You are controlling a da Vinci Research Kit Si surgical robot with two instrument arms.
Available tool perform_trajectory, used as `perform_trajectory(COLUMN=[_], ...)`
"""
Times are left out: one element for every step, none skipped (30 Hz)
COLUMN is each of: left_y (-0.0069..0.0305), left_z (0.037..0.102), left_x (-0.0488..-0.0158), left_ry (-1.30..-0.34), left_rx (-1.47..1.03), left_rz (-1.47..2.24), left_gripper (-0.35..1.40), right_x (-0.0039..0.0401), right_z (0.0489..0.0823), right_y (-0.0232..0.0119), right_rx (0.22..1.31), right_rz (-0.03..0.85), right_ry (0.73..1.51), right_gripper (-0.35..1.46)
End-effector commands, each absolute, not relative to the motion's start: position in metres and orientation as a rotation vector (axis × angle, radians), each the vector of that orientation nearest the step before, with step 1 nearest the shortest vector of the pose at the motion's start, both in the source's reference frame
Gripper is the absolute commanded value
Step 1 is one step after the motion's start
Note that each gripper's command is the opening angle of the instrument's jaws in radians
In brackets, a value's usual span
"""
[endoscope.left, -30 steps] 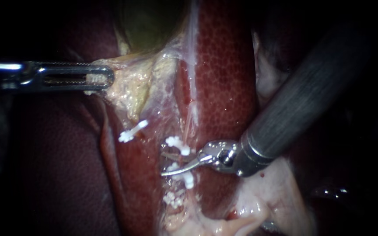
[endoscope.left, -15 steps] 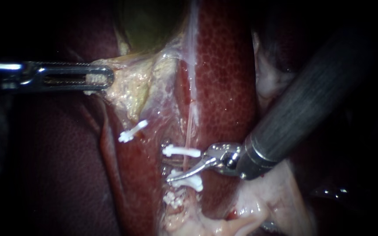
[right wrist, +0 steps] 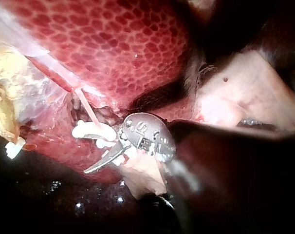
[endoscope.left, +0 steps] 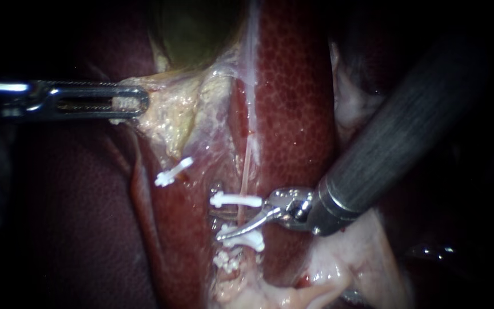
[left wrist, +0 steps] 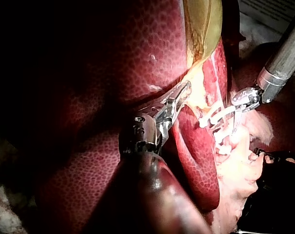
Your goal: Go to the cutting position right tube
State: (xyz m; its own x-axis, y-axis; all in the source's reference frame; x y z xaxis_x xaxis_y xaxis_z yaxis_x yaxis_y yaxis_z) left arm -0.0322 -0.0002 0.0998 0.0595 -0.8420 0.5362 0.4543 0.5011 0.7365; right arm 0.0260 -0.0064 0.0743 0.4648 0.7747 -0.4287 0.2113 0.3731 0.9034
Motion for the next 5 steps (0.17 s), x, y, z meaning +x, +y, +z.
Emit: perform_trajectory(left_y=[-0.0002,-0.0002,-0.0002,-0.0002,-0.0002], left_z=[0.0998,0.0998,0.0998,0.0998,0.0998], left_x=[-0.0321,-0.0321,-0.0321,-0.0321,-0.0321], left_ry=[-1.129,-1.129,-1.129,-1.129,-1.129], left_rx=[0.426,0.426,0.426,0.426,0.426], left_rz=[-1.027,-1.027,-1.027,-1.027,-1.027], left_gripper=[-0.35,-0.35,-0.35,-0.35,-0.35], right_x=[0.026,0.026,0.026,0.026,0.026], right_z=[0.0743,0.0743,0.0743,0.0743,0.0743], right_y=[-0.0064,-0.0064,-0.0064,-0.0064,-0.0064], right_rx=[1.168,1.168,1.168,1.168,1.168], right_rz=[0.465,0.465,0.465,0.465,0.465], right_ry=[1.064,1.064,1.064,1.064,1.064], right_gripper=[1.18,1.18,1.18,1.18,1.18])
